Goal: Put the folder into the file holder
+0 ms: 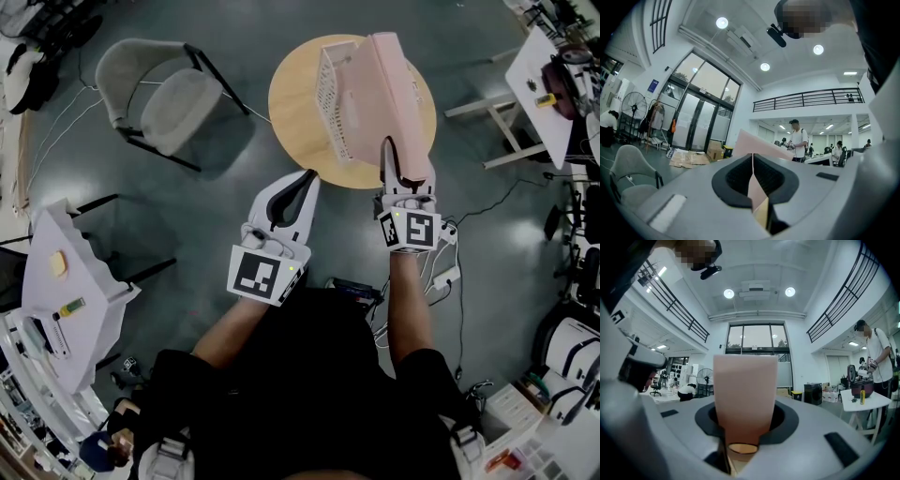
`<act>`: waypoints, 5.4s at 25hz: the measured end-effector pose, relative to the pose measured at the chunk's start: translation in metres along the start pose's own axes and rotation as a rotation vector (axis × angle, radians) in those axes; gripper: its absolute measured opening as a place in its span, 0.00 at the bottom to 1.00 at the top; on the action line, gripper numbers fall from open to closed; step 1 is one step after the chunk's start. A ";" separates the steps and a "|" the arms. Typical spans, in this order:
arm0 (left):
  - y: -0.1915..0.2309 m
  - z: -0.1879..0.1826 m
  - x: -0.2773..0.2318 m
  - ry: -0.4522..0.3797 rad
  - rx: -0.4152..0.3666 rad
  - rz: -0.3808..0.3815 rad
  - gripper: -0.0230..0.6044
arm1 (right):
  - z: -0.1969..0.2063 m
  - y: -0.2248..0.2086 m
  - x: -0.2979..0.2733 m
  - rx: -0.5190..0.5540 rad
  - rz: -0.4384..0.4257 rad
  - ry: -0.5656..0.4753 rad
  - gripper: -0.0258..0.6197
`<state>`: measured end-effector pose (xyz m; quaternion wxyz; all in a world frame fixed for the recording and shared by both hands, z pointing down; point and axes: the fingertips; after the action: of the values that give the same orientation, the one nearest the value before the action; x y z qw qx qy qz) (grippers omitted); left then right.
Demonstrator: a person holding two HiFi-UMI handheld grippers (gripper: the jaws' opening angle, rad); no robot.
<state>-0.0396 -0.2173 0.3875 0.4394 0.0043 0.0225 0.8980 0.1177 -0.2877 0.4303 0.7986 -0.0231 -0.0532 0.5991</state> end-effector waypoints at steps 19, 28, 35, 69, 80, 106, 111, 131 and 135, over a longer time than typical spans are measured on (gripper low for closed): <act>-0.003 -0.009 0.001 -0.024 -0.007 -0.001 0.06 | 0.015 0.005 -0.012 0.023 -0.031 0.049 0.23; -0.003 -0.007 -0.002 -0.022 -0.009 0.002 0.06 | 0.016 0.004 -0.022 0.030 -0.045 0.068 0.23; -0.001 -0.007 -0.003 -0.017 -0.003 -0.002 0.06 | 0.015 0.006 -0.022 0.034 -0.058 0.078 0.23; 0.010 -0.008 0.002 -0.022 0.005 -0.012 0.06 | 0.025 -0.008 -0.065 -0.006 -0.046 0.200 0.23; 0.014 -0.005 0.001 -0.021 0.008 -0.011 0.06 | 0.046 -0.013 -0.066 -0.031 -0.034 0.235 0.23; 0.029 0.000 -0.007 -0.011 0.023 -0.021 0.06 | 0.092 -0.006 -0.080 -0.004 -0.056 0.310 0.23; 0.030 0.002 -0.009 -0.005 0.029 -0.025 0.06 | 0.098 -0.008 -0.081 -0.006 -0.056 0.320 0.23; 0.033 0.007 -0.013 0.011 0.030 -0.030 0.06 | 0.122 -0.011 -0.080 -0.012 -0.052 0.333 0.24; 0.033 0.008 -0.010 0.010 0.037 -0.038 0.06 | 0.125 -0.011 -0.079 -0.011 -0.052 0.332 0.25</act>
<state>-0.0589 -0.2455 0.3967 0.4562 0.0073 0.0415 0.8889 0.0917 -0.3701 0.5514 0.8114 -0.1247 0.0757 0.5660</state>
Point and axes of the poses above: the fingertips, and each gripper's own axes: x backward along the fingers, y to its left, z out of its underside, and after that the axes turned 8 degrees about -x, right-handed
